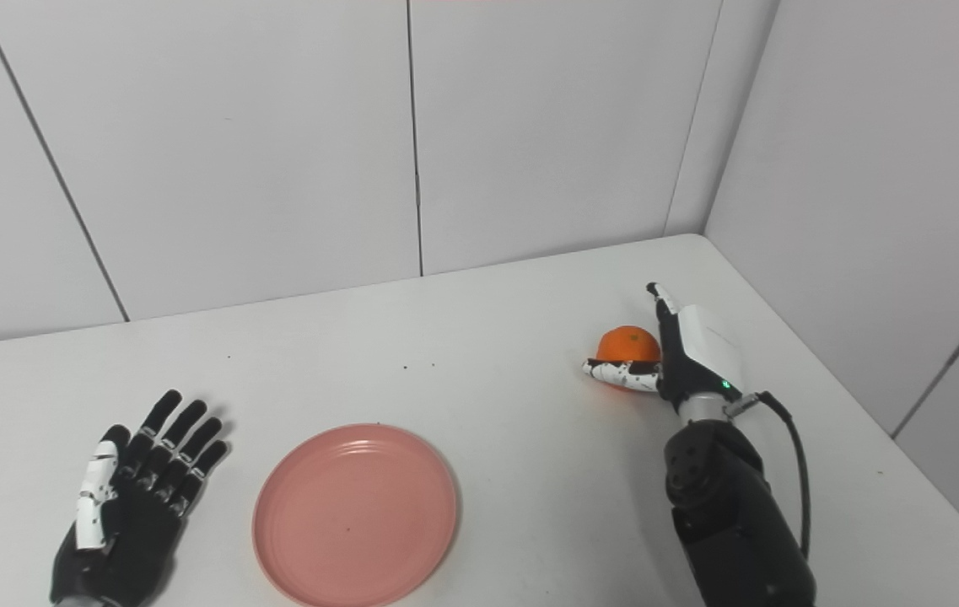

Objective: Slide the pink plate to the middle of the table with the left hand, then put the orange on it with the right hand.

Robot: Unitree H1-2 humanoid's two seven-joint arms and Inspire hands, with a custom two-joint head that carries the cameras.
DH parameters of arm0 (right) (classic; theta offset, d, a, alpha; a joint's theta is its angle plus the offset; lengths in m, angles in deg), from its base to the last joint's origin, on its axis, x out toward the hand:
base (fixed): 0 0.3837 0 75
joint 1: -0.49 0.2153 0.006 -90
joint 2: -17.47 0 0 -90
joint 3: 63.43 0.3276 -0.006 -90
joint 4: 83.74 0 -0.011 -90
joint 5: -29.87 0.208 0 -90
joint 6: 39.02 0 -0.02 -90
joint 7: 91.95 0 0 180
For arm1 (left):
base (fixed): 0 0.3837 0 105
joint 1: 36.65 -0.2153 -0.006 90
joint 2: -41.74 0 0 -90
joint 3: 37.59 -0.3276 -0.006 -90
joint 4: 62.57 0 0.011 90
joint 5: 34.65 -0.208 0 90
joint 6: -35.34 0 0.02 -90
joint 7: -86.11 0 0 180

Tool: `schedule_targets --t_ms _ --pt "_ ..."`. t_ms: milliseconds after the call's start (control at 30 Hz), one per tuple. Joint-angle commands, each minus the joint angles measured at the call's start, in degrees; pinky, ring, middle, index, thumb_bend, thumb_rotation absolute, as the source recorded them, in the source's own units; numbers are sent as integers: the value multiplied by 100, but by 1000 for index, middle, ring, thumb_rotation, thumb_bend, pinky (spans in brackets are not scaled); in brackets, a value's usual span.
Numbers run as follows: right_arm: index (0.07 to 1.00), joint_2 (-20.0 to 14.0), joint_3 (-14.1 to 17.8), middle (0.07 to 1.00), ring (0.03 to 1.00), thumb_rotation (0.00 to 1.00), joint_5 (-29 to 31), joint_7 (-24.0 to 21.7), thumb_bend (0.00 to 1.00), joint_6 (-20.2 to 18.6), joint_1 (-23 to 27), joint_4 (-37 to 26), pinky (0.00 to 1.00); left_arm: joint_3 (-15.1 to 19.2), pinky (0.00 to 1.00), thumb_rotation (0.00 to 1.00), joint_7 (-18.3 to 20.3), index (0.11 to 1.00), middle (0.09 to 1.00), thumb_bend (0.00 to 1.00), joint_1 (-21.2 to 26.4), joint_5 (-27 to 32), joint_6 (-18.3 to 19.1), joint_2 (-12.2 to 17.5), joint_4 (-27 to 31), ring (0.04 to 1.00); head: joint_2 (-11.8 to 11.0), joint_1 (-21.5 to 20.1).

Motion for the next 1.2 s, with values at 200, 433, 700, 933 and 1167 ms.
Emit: schedule_targets --t_ms 200,433,700,933,1167 --pt "882 -153 -61 871 820 407 165 273 974 163 301 86 704 -11 933 1000 -141 915 913 292 -136 -92 344 57 -99 908 1 7" --pt "862 -204 -153 853 803 395 245 215 970 106 322 109 695 -12 944 1000 -102 922 919 294 -146 -91 345 68 -60 917 32 4" --pt "797 -254 -171 790 757 342 382 147 958 59 328 66 675 16 953 1000 -82 925 924 293 -128 -48 368 65 -102 922 44 -4" --pt "579 -403 -368 594 537 147 299 82 797 85 294 -19 475 26 936 1000 -129 916 913 296 -140 -59 415 55 -56 908 79 21" --pt "486 -568 -546 522 461 132 114 135 524 17 291 -16 395 25 931 1000 -120 913 909 302 -132 -68 414 60 -53 905 94 24"
